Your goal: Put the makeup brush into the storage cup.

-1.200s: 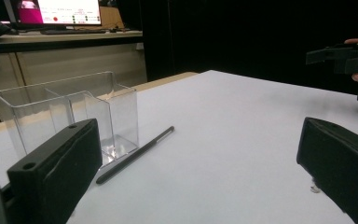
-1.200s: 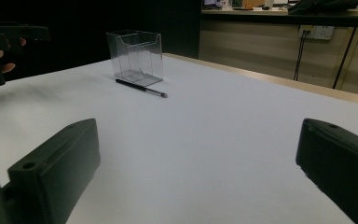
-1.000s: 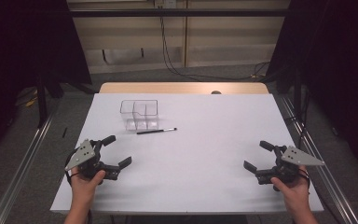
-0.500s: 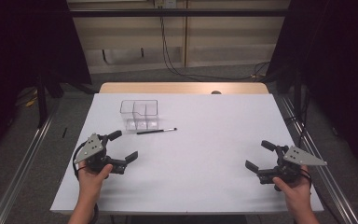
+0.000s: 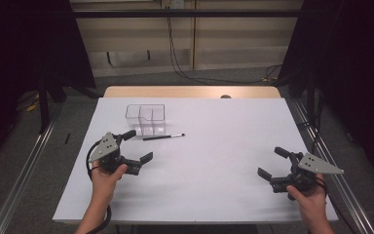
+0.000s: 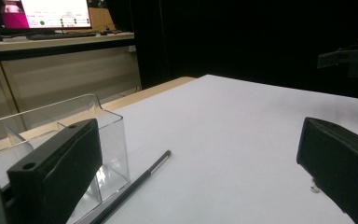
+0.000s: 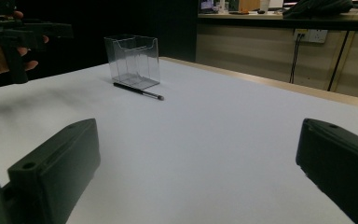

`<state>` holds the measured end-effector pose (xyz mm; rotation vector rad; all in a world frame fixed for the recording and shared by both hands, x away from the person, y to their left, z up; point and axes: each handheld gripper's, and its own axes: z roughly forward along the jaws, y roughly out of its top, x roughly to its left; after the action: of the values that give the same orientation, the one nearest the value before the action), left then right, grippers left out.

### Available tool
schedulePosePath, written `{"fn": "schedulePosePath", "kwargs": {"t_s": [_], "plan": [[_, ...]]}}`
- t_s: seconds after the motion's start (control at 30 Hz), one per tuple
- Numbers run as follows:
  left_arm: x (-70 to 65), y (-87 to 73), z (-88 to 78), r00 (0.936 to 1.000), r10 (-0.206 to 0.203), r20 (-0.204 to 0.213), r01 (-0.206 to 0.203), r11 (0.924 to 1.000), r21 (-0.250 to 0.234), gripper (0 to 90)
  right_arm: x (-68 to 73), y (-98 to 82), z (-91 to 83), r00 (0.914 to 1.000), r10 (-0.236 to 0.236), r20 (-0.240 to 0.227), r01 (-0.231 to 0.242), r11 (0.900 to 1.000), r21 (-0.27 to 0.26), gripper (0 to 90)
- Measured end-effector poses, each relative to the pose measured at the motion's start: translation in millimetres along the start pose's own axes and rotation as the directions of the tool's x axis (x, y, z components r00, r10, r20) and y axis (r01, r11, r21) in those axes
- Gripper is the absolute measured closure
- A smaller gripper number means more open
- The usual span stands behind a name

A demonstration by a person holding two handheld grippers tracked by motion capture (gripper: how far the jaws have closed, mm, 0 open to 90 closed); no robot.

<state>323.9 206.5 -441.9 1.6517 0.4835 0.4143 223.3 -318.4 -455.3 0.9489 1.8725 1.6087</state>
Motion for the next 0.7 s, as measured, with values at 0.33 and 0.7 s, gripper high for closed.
{"fn": "schedulePosePath", "kwargs": {"t_s": [0.33,0.7], "plan": [[5.5,4.6,17.6,0.9999,0.003,0.01,-0.003,1.0,0.001,0.0,0.5,-0.1,0.2,1.0,-0.002,-0.001,0.002,1.0,0.0,0.0],[7.5,8.7,42.7,0.9994,-0.009,0.035,0.009,0.9999,-0.009,0.0,1.4,0.1,-0.4,1.0,-0.009,-0.003,0.009,1.0,0.001,0.0]]}}
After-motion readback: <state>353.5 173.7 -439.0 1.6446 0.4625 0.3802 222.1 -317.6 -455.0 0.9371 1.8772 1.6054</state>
